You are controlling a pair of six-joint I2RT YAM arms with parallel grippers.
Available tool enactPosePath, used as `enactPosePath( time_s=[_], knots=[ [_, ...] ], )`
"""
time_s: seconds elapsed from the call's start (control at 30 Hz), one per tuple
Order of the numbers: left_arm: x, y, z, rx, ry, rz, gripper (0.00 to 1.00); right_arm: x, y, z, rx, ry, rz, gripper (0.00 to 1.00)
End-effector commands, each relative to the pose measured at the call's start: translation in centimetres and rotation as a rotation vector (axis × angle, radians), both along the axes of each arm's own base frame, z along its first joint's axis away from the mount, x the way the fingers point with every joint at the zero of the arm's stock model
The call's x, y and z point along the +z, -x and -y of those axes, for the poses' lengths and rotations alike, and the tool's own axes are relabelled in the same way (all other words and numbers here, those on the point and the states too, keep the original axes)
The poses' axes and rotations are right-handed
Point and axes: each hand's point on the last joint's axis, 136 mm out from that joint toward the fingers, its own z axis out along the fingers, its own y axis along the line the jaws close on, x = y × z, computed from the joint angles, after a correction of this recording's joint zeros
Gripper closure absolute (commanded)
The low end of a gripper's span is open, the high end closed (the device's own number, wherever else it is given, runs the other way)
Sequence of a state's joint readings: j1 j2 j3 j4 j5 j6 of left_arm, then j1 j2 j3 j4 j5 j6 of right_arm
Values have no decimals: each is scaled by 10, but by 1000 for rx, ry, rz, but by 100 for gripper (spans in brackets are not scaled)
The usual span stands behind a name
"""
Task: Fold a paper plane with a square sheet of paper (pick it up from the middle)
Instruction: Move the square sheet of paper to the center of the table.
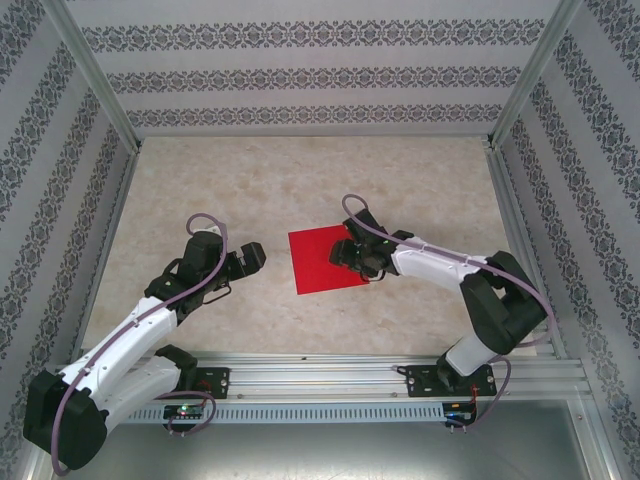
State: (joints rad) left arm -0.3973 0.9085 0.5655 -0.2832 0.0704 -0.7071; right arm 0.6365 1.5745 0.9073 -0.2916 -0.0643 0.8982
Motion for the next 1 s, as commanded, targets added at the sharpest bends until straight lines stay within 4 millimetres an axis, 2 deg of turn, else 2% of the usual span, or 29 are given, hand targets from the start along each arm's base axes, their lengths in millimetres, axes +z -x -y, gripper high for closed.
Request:
enactPosePath(
  time_s=[0.0,0.1,0.2,0.37,0.53,0.6,0.67,0.87,0.93,0.97],
  knots=[
    [8,-7,-1,-11,-14,41,0,20,-15,-7,71,35,73,36],
    [11,-8,3,-40,-13,60,0,8,-27,-14,114,45,13,37],
    [13,-10,6,-60,-12,72,0,-3,-43,-11,109,81,2,37],
    [12,-12,15,-106,-1,70,0,-13,-57,-26,193,2,-26,36],
    [11,-13,19,-126,5,68,0,-37,-54,-23,202,52,-88,36],
    [10,-14,19,-126,6,64,0,-45,-52,-14,154,76,-109,37],
    [10,-14,20,-128,8,61,0,-53,-47,3,49,125,-139,38],
    [12,-15,22,-126,22,60,0,-57,-19,27,-256,84,-125,38],
    [12,-15,24,-132,28,59,0,-51,-16,30,-292,96,-101,37],
    [13,-15,25,-140,32,60,0,-44,-21,26,-258,84,-60,36]
  ],
)
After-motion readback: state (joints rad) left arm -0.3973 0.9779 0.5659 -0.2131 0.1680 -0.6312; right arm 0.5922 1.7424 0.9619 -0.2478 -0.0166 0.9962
